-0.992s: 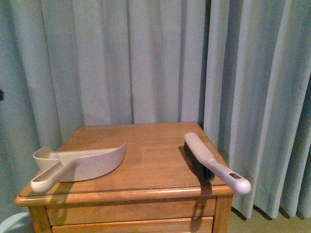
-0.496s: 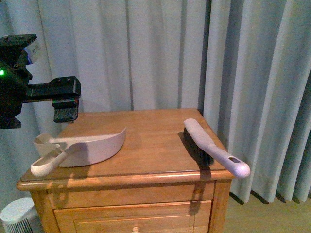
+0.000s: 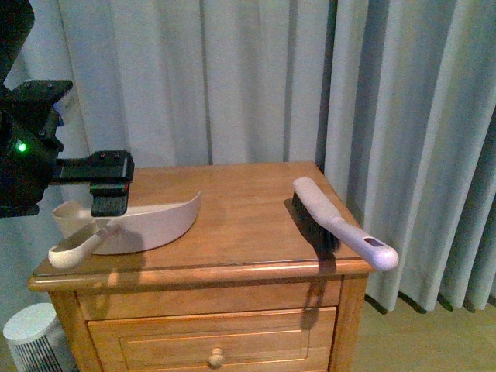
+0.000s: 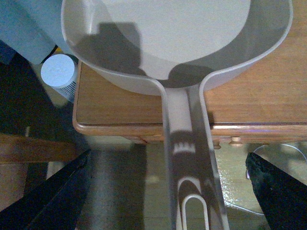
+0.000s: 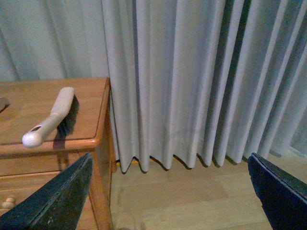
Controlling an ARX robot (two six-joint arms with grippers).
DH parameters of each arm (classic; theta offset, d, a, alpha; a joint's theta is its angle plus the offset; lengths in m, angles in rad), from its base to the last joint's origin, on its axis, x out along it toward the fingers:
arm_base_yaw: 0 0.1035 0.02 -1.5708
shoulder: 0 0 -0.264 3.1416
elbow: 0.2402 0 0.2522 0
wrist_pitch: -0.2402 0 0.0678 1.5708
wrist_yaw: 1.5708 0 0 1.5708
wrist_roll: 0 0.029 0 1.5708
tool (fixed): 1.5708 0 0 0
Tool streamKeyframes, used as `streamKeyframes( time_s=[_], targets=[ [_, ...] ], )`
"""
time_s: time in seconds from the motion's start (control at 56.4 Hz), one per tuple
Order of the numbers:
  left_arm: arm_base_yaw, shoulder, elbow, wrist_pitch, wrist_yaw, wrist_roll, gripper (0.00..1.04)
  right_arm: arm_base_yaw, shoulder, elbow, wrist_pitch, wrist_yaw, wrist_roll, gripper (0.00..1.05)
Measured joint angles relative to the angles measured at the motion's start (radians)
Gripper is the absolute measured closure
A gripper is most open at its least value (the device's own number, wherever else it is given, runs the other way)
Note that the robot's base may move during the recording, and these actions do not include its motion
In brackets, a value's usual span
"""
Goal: Clean up trash
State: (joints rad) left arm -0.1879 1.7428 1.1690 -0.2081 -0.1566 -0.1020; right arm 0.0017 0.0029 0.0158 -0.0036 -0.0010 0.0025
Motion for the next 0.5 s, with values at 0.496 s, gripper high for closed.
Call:
streamKeyframes(
  time_s=[0.496],
  targets=[
    [-0.026,0.093,-0.003,0.036,-0.021,0.050,0.08,0.000,0.000,0.000,0.000,0.000,0.000,0.07]
  ],
)
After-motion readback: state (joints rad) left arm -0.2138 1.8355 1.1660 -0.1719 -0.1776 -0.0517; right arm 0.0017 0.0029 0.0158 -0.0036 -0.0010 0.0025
